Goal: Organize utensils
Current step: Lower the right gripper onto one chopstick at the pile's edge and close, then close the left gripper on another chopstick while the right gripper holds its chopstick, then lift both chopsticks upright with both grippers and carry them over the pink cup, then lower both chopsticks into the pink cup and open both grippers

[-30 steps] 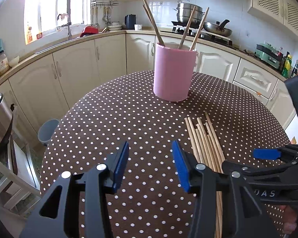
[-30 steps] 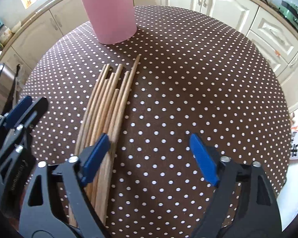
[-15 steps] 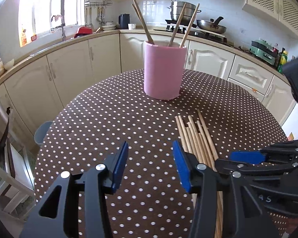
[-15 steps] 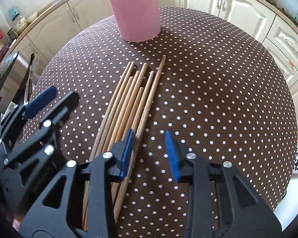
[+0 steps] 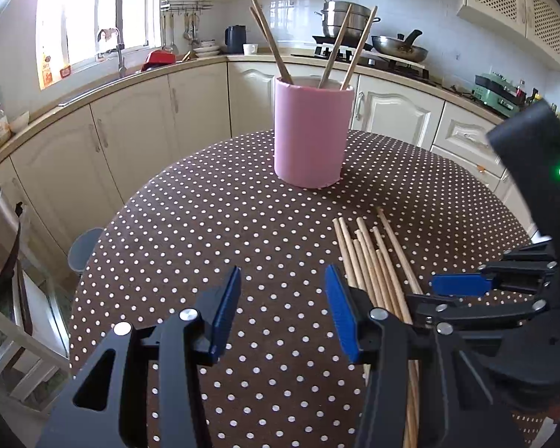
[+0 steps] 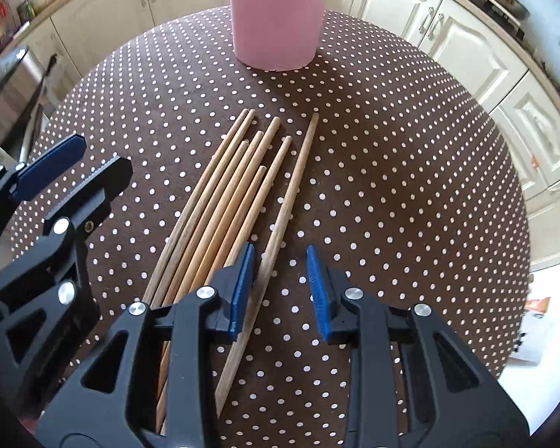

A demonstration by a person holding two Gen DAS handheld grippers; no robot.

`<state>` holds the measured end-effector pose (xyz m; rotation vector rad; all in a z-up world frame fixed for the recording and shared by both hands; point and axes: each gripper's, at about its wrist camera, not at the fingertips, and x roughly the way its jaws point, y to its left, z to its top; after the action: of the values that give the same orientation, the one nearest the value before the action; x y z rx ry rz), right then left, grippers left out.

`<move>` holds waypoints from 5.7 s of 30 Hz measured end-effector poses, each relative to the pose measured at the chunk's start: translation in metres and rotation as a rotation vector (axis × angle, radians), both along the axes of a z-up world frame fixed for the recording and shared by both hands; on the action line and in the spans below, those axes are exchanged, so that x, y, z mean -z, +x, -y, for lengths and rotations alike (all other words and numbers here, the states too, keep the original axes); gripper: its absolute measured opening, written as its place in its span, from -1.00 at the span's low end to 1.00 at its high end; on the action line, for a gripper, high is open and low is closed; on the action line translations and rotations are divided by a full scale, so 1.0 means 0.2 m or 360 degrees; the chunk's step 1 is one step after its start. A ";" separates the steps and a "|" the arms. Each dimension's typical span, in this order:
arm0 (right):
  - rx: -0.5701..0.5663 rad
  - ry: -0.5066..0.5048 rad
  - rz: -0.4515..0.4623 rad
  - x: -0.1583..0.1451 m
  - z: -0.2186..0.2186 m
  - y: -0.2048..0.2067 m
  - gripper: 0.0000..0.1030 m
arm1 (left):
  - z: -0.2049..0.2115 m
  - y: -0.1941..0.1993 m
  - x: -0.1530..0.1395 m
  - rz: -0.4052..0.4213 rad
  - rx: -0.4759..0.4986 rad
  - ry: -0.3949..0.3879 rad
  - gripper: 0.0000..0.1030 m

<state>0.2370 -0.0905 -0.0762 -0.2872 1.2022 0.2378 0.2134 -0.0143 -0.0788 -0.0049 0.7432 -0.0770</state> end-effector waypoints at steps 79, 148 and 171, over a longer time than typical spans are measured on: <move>0.0235 0.0692 -0.0006 -0.05 0.46 -0.06 -0.87 | 0.06 0.36 0.06 -0.0650 0.0211 -0.0071 -0.88; 0.0183 0.0957 0.1035 -0.91 0.42 0.50 -0.87 | -0.07 0.92 -0.82 0.1056 -0.0342 -0.0428 -0.88; 0.0122 0.0763 0.0688 -0.60 0.29 0.68 -0.87 | -0.03 0.94 -0.49 0.0836 -0.0339 -0.0249 -0.85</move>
<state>0.3740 -0.1495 0.0430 0.1246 0.6986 0.3671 0.4014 -0.0083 0.0184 -0.2059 0.2075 0.0667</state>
